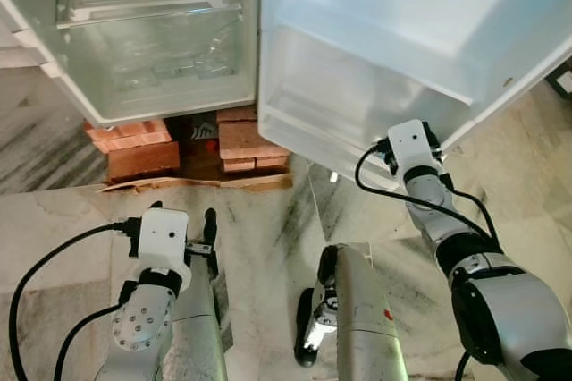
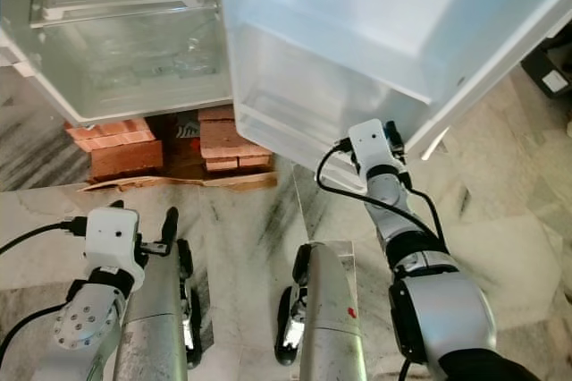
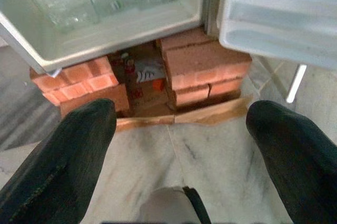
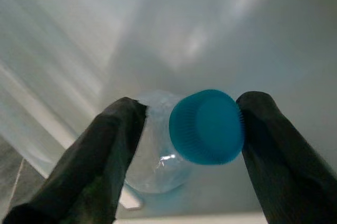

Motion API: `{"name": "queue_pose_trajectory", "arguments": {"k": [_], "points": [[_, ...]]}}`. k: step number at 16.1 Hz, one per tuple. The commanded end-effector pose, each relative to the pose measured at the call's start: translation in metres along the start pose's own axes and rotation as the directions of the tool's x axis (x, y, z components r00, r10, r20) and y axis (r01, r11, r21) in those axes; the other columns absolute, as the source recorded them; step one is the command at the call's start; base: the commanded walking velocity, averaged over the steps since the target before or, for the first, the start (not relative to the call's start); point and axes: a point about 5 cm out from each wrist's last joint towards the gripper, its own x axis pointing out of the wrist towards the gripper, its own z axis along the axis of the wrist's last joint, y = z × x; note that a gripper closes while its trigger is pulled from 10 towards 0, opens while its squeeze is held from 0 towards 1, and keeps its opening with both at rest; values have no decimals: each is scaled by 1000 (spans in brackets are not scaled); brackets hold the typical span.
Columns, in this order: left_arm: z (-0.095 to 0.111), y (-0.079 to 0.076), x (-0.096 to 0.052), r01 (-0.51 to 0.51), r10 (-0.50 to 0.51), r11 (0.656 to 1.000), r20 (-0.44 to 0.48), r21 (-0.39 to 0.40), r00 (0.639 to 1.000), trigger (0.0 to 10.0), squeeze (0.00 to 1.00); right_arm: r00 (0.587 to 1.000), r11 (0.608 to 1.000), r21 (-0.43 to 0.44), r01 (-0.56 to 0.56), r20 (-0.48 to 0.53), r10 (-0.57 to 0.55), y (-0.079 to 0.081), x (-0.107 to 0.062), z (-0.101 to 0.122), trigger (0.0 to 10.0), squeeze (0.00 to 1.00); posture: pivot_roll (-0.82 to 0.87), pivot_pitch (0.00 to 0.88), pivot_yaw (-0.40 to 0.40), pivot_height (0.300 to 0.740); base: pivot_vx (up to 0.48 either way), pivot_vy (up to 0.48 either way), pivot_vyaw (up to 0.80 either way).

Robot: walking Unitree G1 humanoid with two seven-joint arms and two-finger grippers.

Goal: Restocking fridge

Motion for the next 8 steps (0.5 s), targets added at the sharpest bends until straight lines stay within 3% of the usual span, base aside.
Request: {"name": "queue_pose_trajectory", "arguments": {"k": [1, 3, 5, 8], "points": [[-8, 0, -1, -8, 8, 1000, -37, 5, 999, 10000, 0, 1000, 1000, -4, 26, 4, -26, -7, 0, -3, 10000, 1000, 205, 301, -99, 583, 0, 0, 0], [-8, 1, 0, -13, 13, 1000, -35, 7, 999, 10000, 0, 998, 999, 28, 36, 50, -37, -11, 2, 6, 10000, 1000, 202, 292, -101, 583, 0, 0, 0], [-8, 4, 6, -26, 26, 1000, -29, 6, 999, 10000, 0, 986, 992, 122, 32, 158, -51, -19, 6, 26, 10000, 1000, 188, 274, -105, 583, 0, 0, 0], [-9, 3, 11, -28, 28, 1000, -28, 9, 999, 10000, 0, 972, 971, 235, -46, 233, -10, -17, 5, 38, 10000, 1000, 175, 249, -101, 583, 0, 0, 0]]}}
